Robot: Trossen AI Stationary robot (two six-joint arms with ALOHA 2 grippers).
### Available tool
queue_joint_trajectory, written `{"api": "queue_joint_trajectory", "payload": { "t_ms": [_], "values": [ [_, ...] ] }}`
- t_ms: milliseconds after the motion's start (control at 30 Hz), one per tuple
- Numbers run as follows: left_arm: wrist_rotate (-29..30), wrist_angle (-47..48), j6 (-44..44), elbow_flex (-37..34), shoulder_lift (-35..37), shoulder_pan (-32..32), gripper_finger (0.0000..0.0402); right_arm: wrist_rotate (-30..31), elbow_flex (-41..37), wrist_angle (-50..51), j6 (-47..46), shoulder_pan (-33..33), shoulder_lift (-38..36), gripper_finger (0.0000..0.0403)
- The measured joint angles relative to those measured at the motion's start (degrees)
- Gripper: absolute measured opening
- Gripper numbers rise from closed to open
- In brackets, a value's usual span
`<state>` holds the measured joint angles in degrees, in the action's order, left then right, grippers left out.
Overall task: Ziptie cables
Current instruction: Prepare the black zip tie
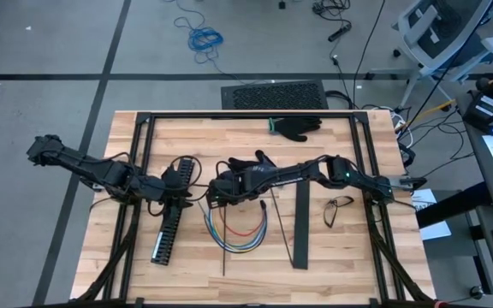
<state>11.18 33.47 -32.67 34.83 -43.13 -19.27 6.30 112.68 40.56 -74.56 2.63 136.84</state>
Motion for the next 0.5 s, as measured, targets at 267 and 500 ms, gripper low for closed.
{"api": "queue_joint_trajectory", "payload": {
  "t_ms": [267, 500],
  "values": [
    [-0.14, 0.0, 0.02, 0.0, 0.0, 0.0, 0.0162, -0.35, 0.15, -2.11, -1.3, 0.53, 1.73, 0.0136],
    [-0.22, 0.0, 0.07, 0.0, 0.0, 0.0, 0.0162, -0.68, 0.11, -2.45, -1.73, 0.53, 1.81, 0.0136]
  ]
}}
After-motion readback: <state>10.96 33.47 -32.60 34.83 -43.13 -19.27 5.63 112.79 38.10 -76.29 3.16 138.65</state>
